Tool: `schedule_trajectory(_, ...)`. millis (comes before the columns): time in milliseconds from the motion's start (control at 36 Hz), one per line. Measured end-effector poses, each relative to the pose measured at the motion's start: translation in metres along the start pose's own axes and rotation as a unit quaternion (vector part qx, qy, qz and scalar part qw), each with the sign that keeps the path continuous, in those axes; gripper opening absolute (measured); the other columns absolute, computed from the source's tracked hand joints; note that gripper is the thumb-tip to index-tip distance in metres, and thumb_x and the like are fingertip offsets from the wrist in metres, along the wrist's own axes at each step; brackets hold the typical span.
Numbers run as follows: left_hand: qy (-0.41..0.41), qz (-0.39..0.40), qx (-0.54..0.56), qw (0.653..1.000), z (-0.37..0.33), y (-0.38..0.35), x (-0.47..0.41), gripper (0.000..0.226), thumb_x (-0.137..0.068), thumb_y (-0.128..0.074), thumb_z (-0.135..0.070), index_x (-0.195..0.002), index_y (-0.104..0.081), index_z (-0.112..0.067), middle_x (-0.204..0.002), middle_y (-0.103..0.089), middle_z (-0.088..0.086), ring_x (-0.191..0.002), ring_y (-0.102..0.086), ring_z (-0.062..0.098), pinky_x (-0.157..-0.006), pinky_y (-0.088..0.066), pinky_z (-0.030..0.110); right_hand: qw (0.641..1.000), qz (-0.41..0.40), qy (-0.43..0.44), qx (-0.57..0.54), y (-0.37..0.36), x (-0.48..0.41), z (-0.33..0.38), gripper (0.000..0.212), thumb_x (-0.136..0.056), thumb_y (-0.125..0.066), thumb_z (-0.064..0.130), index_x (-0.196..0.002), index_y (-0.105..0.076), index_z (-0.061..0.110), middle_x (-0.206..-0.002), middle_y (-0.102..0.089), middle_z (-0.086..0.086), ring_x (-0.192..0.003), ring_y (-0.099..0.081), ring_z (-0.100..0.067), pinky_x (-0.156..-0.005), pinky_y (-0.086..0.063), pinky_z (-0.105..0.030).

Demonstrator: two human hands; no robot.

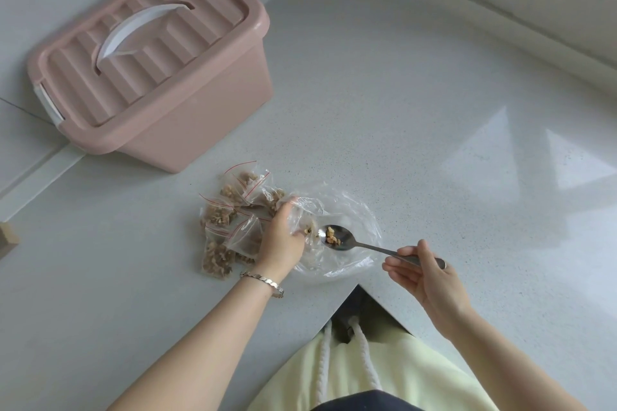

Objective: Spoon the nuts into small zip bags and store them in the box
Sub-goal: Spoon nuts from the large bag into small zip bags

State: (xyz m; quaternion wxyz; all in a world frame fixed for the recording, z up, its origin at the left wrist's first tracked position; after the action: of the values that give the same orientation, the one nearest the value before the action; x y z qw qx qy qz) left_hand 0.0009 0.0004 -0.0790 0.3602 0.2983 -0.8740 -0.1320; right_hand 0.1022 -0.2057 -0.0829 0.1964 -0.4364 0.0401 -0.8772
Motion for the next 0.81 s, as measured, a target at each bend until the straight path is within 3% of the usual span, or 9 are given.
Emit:
schedule_trajectory(56, 0.001, 0.004, 0.036, 0.999, -0.002, -0.001, 0.002, 0.059, -0.09, -0.05, -0.002, -0.141, -0.033, -0.026, -0.142, -0.035, -0.006, -0.063, -0.052, -0.019, -0.051, -0.04, 0.002, 1.0, -0.003, 0.015, 0.018, 0.001, 0.0, 0.002, 0.04, -0.099, -0.036, 0.029, -0.082, -0.059, 0.002, -0.071, -0.07, -0.016, -0.071, -0.07, -0.022, -0.063, -0.057, -0.022)
schedule_trajectory(111, 0.012, 0.008, 0.067, 0.998, -0.002, -0.002, 0.004, 0.06, -0.087, -0.056, -0.005, -0.139, -0.034, -0.027, -0.134, -0.037, -0.008, -0.058, -0.043, -0.03, -0.05, -0.036, -0.004, 0.999, -0.005, 0.029, 0.027, 0.001, 0.0, 0.005, 0.04, -0.098, -0.036, 0.029, -0.081, -0.06, 0.002, -0.07, -0.071, -0.015, -0.07, -0.07, -0.022, -0.063, -0.057, -0.022)
schedule_trajectory(167, 0.02, 0.011, 0.077, 0.997, -0.001, -0.002, 0.006, 0.068, -0.083, -0.06, -0.002, -0.138, -0.033, -0.031, -0.12, -0.039, -0.012, -0.066, -0.044, -0.022, -0.05, -0.035, -0.005, 0.998, -0.012, 0.045, 0.039, 0.002, 0.0, 0.008, 0.041, -0.098, -0.036, 0.03, -0.081, -0.06, 0.002, -0.07, -0.071, -0.015, -0.07, -0.07, -0.022, -0.062, -0.057, -0.022)
schedule_trajectory(250, 0.016, 0.016, 0.064, 0.998, -0.001, -0.002, 0.007, 0.077, -0.079, -0.064, 0.001, -0.139, -0.03, -0.034, -0.117, -0.038, -0.013, -0.084, -0.044, -0.008, -0.054, -0.037, -0.001, 0.996, -0.016, 0.062, 0.068, 0.002, 0.002, 0.013, 0.041, -0.098, -0.036, 0.03, -0.081, -0.061, 0.002, -0.071, -0.071, -0.016, -0.071, -0.07, -0.023, -0.062, -0.057, -0.022)
schedule_trajectory(333, 0.012, 0.009, 0.05, 0.999, 0.001, -0.001, 0.006, 0.078, -0.079, -0.063, 0.003, -0.141, -0.028, -0.031, -0.119, -0.04, -0.01, -0.077, -0.042, -0.011, -0.053, -0.036, -0.004, 0.992, -0.019, 0.076, 0.096, 0.001, 0.005, 0.016, 0.041, -0.098, -0.037, 0.029, -0.08, -0.062, 0.002, -0.071, -0.071, -0.017, -0.07, -0.07, -0.024, -0.061, -0.057, -0.022)
schedule_trajectory(417, 0.007, 0.006, 0.038, 0.999, 0.003, -0.001, 0.004, 0.079, -0.08, -0.062, 0.003, -0.141, -0.027, -0.032, -0.135, -0.041, -0.003, -0.071, -0.039, -0.013, -0.05, -0.036, -0.004, 0.987, -0.019, 0.091, 0.131, 0.0, 0.008, 0.018, 0.041, -0.098, -0.038, 0.028, -0.079, -0.063, 0.001, -0.072, -0.07, -0.02, -0.07, -0.07, -0.026, -0.062, -0.057, -0.023)
schedule_trajectory(556, 0.001, 0.006, 0.028, 1.0, 0.004, -0.003, 0.003, 0.077, -0.081, -0.062, 0.001, -0.141, -0.027, -0.032, -0.142, -0.038, -0.002, -0.073, -0.041, -0.011, -0.049, -0.035, -0.004, 0.982, -0.018, 0.093, 0.166, -0.005, 0.008, 0.014, 0.041, -0.097, -0.039, 0.028, -0.079, -0.063, 0.001, -0.07, -0.07, -0.018, -0.07, -0.069, -0.026, -0.063, -0.058, -0.024)
schedule_trajectory(639, -0.002, 0.002, 0.018, 1.0, 0.006, -0.002, 0.002, 0.074, -0.082, -0.063, -0.003, -0.14, -0.028, -0.032, -0.14, -0.04, -0.003, -0.086, -0.046, -0.001, -0.054, -0.038, -0.002, 0.979, -0.019, 0.097, 0.179, -0.01, 0.006, 0.011, 0.04, -0.097, -0.04, 0.028, -0.079, -0.064, 0.002, -0.069, -0.071, -0.015, -0.07, -0.069, -0.025, -0.066, -0.058, -0.026)
schedule_trajectory(806, -0.005, 0.01, -0.003, 1.0, 0.008, -0.003, 0.003, 0.074, -0.083, -0.062, -0.005, -0.141, -0.025, -0.032, -0.141, -0.038, -0.005, -0.098, -0.044, 0.002, -0.059, -0.036, 0.003, 0.98, -0.018, 0.101, 0.169, -0.02, 0.002, 0.005, 0.038, -0.097, -0.04, 0.027, -0.078, -0.064, 0.004, -0.072, -0.071, -0.014, -0.072, -0.069, -0.024, -0.067, -0.057, -0.026)
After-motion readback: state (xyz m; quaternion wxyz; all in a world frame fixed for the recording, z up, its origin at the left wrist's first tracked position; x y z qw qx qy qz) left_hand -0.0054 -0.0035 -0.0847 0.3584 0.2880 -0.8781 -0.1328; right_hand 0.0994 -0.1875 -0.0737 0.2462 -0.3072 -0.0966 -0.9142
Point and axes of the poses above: each hand's wrist, its own x-axis away from the middle knuckle, its own y-axis out of the back of the hand, z = x × y, the point moved 4 cm from there along -x, towards the middle knuckle
